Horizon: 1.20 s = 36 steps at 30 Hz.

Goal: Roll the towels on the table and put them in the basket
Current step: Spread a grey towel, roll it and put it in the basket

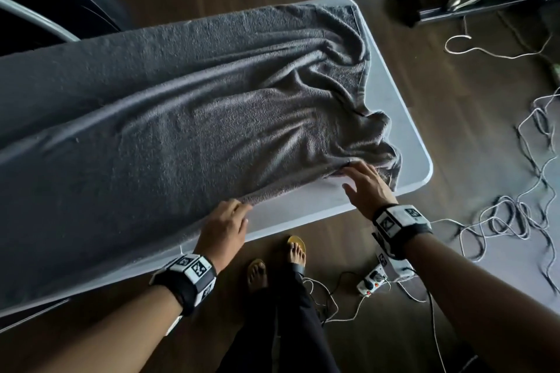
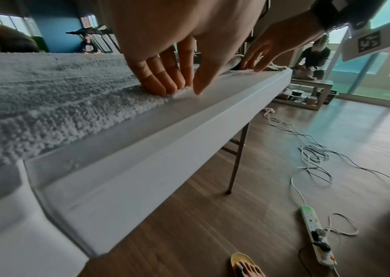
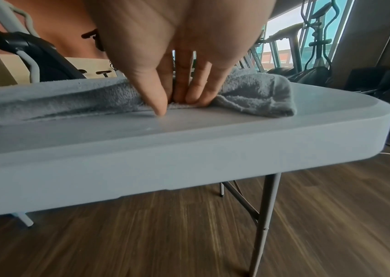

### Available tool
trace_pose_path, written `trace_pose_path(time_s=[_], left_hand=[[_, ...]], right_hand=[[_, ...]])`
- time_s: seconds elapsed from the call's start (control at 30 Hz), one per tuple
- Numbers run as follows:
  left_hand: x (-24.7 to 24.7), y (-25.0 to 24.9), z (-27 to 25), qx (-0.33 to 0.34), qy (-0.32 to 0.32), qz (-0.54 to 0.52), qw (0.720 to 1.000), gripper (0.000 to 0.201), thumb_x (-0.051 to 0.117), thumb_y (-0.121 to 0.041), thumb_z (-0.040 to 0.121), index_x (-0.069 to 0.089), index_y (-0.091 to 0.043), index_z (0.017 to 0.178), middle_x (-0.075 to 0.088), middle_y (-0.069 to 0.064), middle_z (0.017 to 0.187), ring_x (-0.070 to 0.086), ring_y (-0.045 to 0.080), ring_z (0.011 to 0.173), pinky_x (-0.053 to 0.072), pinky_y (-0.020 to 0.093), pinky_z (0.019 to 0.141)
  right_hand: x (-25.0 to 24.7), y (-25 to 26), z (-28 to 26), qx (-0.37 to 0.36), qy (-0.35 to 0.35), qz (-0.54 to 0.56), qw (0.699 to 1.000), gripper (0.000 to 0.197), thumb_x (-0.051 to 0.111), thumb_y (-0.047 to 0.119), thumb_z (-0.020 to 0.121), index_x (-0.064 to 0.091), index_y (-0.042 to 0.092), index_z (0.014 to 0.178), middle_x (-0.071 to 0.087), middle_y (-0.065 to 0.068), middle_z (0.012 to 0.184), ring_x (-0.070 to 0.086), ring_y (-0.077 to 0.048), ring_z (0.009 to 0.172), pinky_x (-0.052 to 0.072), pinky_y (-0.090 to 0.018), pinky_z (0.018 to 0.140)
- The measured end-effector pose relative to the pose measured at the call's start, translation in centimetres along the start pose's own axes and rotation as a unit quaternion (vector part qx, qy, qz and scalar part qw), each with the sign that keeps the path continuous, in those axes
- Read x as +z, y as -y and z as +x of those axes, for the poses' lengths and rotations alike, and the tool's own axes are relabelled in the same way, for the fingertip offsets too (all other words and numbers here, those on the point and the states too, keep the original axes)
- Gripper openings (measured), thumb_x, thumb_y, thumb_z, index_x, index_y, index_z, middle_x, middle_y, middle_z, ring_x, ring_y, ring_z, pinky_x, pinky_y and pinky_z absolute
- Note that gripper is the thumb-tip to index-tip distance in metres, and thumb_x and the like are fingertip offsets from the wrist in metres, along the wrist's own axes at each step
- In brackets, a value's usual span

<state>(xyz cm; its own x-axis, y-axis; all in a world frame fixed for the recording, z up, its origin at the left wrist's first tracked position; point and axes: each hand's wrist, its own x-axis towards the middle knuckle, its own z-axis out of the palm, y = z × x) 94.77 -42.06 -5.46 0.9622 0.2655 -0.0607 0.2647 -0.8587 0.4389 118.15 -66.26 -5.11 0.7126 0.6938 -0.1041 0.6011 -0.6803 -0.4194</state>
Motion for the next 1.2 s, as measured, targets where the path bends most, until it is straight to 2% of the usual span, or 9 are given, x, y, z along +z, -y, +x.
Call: trace_pose_path(time_s=[0.13, 0.27, 0.37, 0.47, 0.63, 0.7, 0.83, 1.03, 1.2], left_hand=[[-0.3, -0.1, 1.2, -0.035, -0.028, 0.011, 0.999, 0.026, 0.071, -0.005, 0.079, 0.067, -0.007, 0.105, 0.061, 0.008, 0.094, 0.058, 0.026, 0.085, 0.054, 0.038, 0.071], [0.0, -1.3, 1.8, -0.056, -0.046, 0.015, 0.997, 0.021, 0.071, -0.008, 0.078, 0.066, -0.009, 0.099, 0.061, 0.007, 0.091, 0.057, 0.027, 0.084, 0.052, 0.041, 0.071], [0.6, -3.6, 2.0, -0.015, -0.028, 0.020, 0.999, 0.019, 0.069, -0.009, 0.078, 0.065, -0.012, 0.097, 0.059, 0.004, 0.090, 0.055, 0.024, 0.081, 0.049, 0.040, 0.069], [1.8, -6.9, 2.6, 0.054, 0.000, -0.006, 0.999, 0.024, 0.060, -0.010, 0.081, 0.063, -0.011, 0.105, 0.059, 0.006, 0.096, 0.055, 0.023, 0.088, 0.050, 0.040, 0.078], [3.5, -13.2, 4.9, 0.094, 0.040, -0.005, 0.995, 0.053, 0.075, -0.018, 0.072, 0.058, -0.012, 0.122, 0.060, 0.008, 0.108, 0.056, 0.027, 0.096, 0.050, 0.039, 0.082], [4.0, -13.9, 5.9, 0.061, 0.061, 0.010, 0.996, 0.051, 0.078, -0.018, 0.067, 0.062, -0.013, 0.116, 0.062, 0.007, 0.103, 0.057, 0.028, 0.092, 0.050, 0.040, 0.076], [4.3, -12.8, 6.6, 0.041, 0.060, 0.021, 0.997, 0.023, 0.075, -0.002, 0.063, 0.066, -0.013, 0.080, 0.061, 0.006, 0.077, 0.057, 0.028, 0.073, 0.051, 0.037, 0.064], [3.1, -11.4, 2.3, -0.028, -0.011, -0.053, 0.998, 0.017, 0.073, -0.003, 0.072, 0.069, -0.014, 0.084, 0.063, 0.002, 0.081, 0.058, 0.023, 0.075, 0.050, 0.031, 0.061], [4.3, -12.4, -0.8, -0.019, 0.044, -0.093, 0.995, 0.014, 0.073, -0.003, 0.071, 0.073, -0.012, 0.081, 0.065, 0.004, 0.075, 0.062, 0.025, 0.072, 0.052, 0.031, 0.061]], right_hand=[[-0.2, -0.1, 1.5, 0.001, -0.008, -0.007, 1.000, 0.030, 0.070, 0.005, 0.077, 0.068, 0.012, 0.106, 0.064, -0.008, 0.115, 0.059, -0.033, 0.107, 0.051, -0.040, 0.088], [-0.7, -0.5, 3.1, 0.000, 0.003, -0.005, 1.000, 0.022, 0.069, -0.003, 0.070, 0.071, 0.006, 0.090, 0.070, -0.014, 0.093, 0.067, -0.035, 0.086, 0.054, -0.041, 0.074], [-0.8, -0.8, 2.8, -0.033, 0.038, -0.030, 0.998, 0.022, 0.071, -0.006, 0.061, 0.067, 0.004, 0.080, 0.065, -0.015, 0.078, 0.066, -0.037, 0.075, 0.055, -0.041, 0.067], [-1.2, -1.1, 1.2, -0.060, 0.038, -0.042, 0.997, 0.017, 0.071, 0.005, 0.064, 0.065, 0.009, 0.079, 0.062, -0.009, 0.083, 0.059, -0.032, 0.079, 0.053, -0.036, 0.070], [-2.0, -1.7, -2.8, -0.064, 0.025, 0.004, 0.998, 0.019, 0.063, 0.002, 0.067, 0.061, 0.011, 0.084, 0.059, -0.003, 0.073, 0.057, -0.026, 0.066, 0.050, -0.033, 0.061], [-2.3, -2.1, -3.7, -0.061, 0.022, 0.011, 0.998, 0.021, 0.063, 0.001, 0.066, 0.062, 0.012, 0.084, 0.059, -0.002, 0.072, 0.057, -0.026, 0.066, 0.049, -0.031, 0.061], [-2.8, -3.4, -4.8, -0.044, 0.018, 0.025, 0.999, 0.025, 0.063, -0.002, 0.066, 0.065, 0.014, 0.085, 0.061, -0.003, 0.079, 0.059, -0.026, 0.074, 0.049, -0.030, 0.065], [-3.3, -5.1, -6.1, 0.007, -0.017, 0.050, 0.999, 0.018, 0.055, 0.009, 0.071, 0.063, 0.021, 0.081, 0.057, -0.001, 0.077, 0.058, -0.027, 0.074, 0.051, -0.035, 0.059], [-3.2, -5.3, -8.7, 0.054, 0.051, -0.005, 0.997, 0.018, 0.063, 0.009, 0.073, 0.068, 0.022, 0.085, 0.063, -0.003, 0.080, 0.062, -0.029, 0.074, 0.052, -0.036, 0.061]])
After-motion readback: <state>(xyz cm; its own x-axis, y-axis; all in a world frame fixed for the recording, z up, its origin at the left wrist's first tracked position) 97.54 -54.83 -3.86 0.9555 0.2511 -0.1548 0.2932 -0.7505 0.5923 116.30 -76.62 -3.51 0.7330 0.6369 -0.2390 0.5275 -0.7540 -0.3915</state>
